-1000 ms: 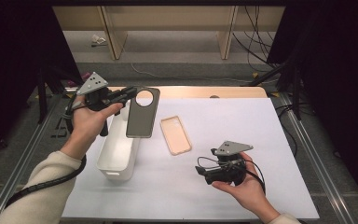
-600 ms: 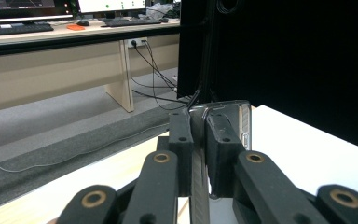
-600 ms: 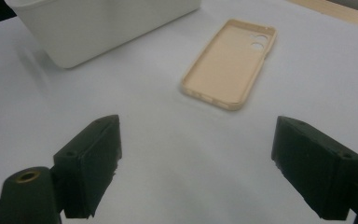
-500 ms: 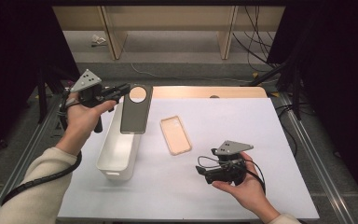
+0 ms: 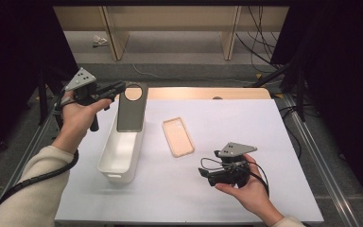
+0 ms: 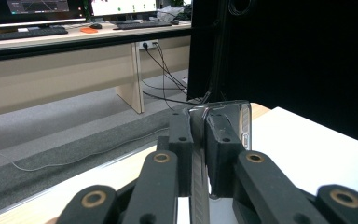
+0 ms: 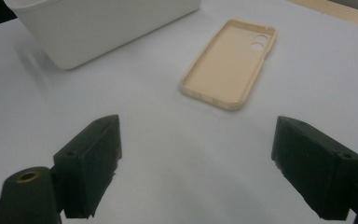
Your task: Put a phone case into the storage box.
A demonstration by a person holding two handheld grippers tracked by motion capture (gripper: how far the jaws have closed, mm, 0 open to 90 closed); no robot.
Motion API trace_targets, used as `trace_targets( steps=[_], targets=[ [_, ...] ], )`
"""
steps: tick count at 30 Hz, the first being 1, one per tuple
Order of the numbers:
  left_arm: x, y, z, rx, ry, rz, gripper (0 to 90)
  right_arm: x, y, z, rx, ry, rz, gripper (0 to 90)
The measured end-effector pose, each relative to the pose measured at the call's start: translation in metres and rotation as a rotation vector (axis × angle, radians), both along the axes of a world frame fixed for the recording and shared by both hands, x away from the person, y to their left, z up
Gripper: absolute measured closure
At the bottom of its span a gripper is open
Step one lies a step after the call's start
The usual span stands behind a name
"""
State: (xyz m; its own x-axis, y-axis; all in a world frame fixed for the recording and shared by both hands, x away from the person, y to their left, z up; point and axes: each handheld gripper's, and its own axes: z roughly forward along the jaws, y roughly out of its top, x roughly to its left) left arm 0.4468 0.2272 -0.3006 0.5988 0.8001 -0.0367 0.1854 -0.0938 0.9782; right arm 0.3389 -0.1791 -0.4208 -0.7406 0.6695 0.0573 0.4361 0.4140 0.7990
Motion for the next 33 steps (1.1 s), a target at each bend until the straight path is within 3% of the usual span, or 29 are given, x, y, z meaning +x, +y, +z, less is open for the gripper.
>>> trace_targets(
  steps=[16,33],
  targets=[
    [0.021,0.017,-0.011,0.004,-0.008,-0.008,81.7,0.001,-0.001,-0.001,0.001,0.001,-0.001,16.7],
    [0.047,0.018,-0.023,0.019,0.007,0.001,81.7,0.001,0.0,-0.002,0.002,0.006,0.005,16.7]
  ],
)
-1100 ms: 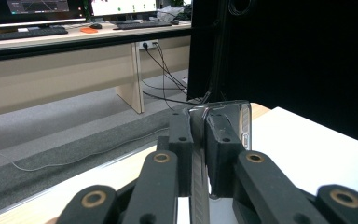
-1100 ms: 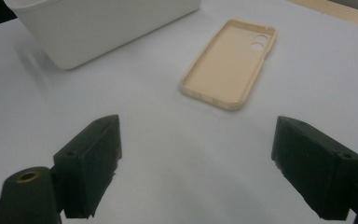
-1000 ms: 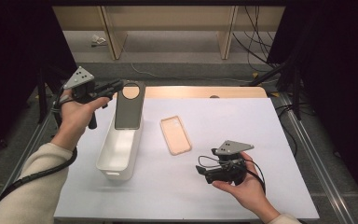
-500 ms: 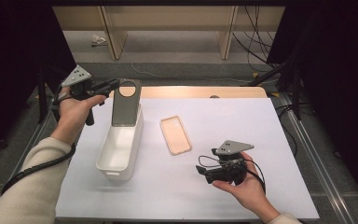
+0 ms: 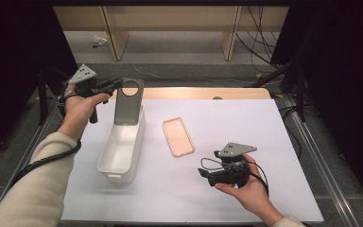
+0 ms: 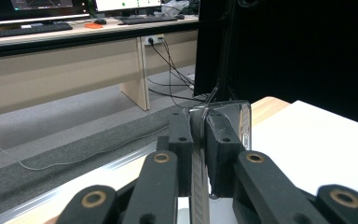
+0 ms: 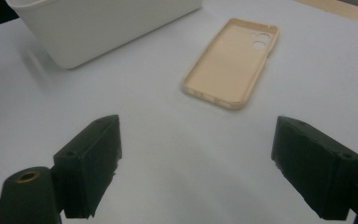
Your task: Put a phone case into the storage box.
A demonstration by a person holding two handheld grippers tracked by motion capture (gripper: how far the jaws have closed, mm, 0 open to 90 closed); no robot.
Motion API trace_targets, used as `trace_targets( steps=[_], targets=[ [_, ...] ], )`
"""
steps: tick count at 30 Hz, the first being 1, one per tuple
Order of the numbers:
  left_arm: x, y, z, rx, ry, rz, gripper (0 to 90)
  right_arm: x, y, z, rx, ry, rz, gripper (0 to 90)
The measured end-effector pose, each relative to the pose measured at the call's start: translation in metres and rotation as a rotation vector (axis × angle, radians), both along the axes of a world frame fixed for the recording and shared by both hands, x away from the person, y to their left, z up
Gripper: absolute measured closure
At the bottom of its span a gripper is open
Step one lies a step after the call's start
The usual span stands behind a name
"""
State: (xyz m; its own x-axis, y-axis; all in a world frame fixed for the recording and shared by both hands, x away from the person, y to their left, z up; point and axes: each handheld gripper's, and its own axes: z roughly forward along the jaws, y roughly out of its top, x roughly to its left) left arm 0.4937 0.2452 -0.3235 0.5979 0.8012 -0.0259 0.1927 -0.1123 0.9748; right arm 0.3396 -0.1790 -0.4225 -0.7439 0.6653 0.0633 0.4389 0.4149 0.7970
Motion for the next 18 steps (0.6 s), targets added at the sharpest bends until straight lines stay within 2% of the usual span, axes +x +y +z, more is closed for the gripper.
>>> trace_targets(
  steps=[18],
  targets=[
    [0.023,0.003,-0.017,0.014,0.03,0.024,81.7,0.001,0.0,0.0,0.003,0.0,0.005,16.7]
  ],
)
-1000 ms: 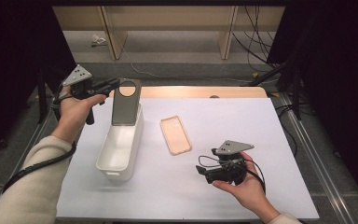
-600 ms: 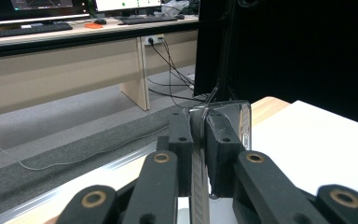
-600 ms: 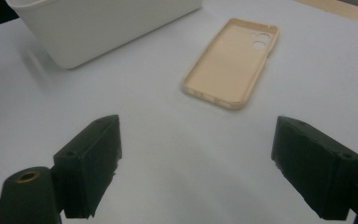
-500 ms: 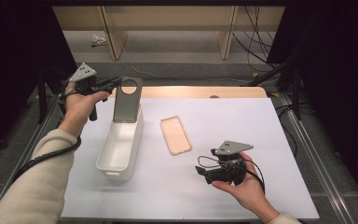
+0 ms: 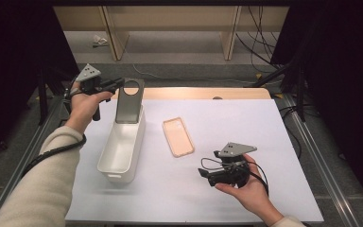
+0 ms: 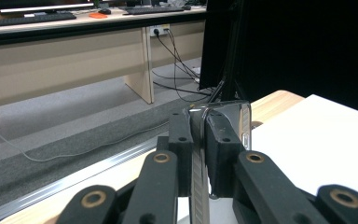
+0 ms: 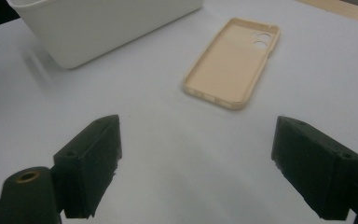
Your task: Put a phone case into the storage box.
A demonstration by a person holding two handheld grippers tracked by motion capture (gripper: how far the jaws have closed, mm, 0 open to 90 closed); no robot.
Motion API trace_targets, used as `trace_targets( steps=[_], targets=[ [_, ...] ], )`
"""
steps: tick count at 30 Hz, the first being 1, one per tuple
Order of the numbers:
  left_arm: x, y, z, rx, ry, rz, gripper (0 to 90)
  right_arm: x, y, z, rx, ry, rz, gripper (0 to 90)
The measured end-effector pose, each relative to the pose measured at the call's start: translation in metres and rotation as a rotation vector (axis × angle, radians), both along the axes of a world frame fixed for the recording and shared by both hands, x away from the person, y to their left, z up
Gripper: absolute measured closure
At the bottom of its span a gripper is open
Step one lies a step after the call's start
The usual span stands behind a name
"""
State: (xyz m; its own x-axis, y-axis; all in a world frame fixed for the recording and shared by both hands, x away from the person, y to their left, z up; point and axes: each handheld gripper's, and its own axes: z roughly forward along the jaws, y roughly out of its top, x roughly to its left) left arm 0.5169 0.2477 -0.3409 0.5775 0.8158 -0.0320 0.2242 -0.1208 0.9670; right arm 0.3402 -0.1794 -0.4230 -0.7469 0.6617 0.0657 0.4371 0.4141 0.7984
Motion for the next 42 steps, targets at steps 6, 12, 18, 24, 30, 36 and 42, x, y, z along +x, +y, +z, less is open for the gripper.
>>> trace_targets(
  steps=[6,12,18,24,30,36,42],
  targets=[
    [0.004,0.0,-0.007,-0.002,0.011,0.006,81.6,0.0,0.0,0.0,0.001,0.001,0.0,16.7],
    [0.008,0.0,-0.012,0.005,0.024,0.01,81.6,0.001,0.0,-0.001,-0.001,0.005,0.002,16.7],
    [0.011,-0.001,-0.018,0.007,0.038,0.014,81.6,0.001,0.001,-0.001,-0.001,0.007,0.003,16.7],
    [0.014,-0.001,-0.027,0.009,0.057,0.018,81.5,0.001,0.001,-0.002,-0.001,0.011,0.006,16.7],
    [0.016,-0.001,-0.031,0.005,0.067,0.023,81.5,0.001,0.001,-0.002,-0.001,0.011,0.008,16.8],
    [0.017,0.001,-0.034,0.005,0.074,0.03,81.5,0.001,0.001,-0.002,-0.001,0.011,0.009,16.8],
    [0.017,0.004,-0.038,0.004,0.083,0.036,81.5,0.001,0.001,-0.002,0.0,0.012,0.009,16.8]
  ],
)
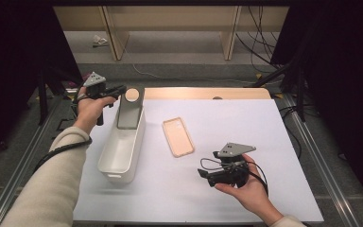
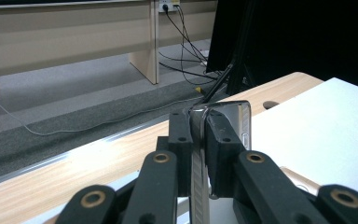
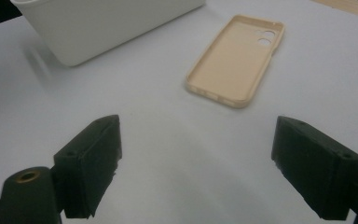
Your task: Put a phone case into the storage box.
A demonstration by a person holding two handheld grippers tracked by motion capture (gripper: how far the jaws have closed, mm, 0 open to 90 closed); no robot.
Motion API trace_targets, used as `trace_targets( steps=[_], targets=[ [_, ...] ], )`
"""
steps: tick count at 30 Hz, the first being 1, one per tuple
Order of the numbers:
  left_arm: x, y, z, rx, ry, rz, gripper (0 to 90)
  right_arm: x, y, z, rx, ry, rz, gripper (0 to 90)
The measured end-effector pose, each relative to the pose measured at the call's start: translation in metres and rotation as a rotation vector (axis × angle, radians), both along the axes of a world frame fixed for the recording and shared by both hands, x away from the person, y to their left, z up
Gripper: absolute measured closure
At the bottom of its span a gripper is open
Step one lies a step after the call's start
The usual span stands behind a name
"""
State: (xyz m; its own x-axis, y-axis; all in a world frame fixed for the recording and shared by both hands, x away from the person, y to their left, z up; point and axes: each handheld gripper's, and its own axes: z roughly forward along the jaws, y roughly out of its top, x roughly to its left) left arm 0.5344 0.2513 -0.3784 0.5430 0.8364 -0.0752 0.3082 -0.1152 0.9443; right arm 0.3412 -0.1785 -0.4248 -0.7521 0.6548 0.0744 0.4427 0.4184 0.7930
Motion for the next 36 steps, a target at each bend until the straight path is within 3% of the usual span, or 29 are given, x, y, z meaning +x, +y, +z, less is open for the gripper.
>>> trace_targets(
  steps=[36],
  targets=[
    [0.003,0.002,-0.011,-0.002,0.031,0.01,81.2,0.0,0.001,0.0,-0.002,0.002,0.005,16.8]
  ],
)
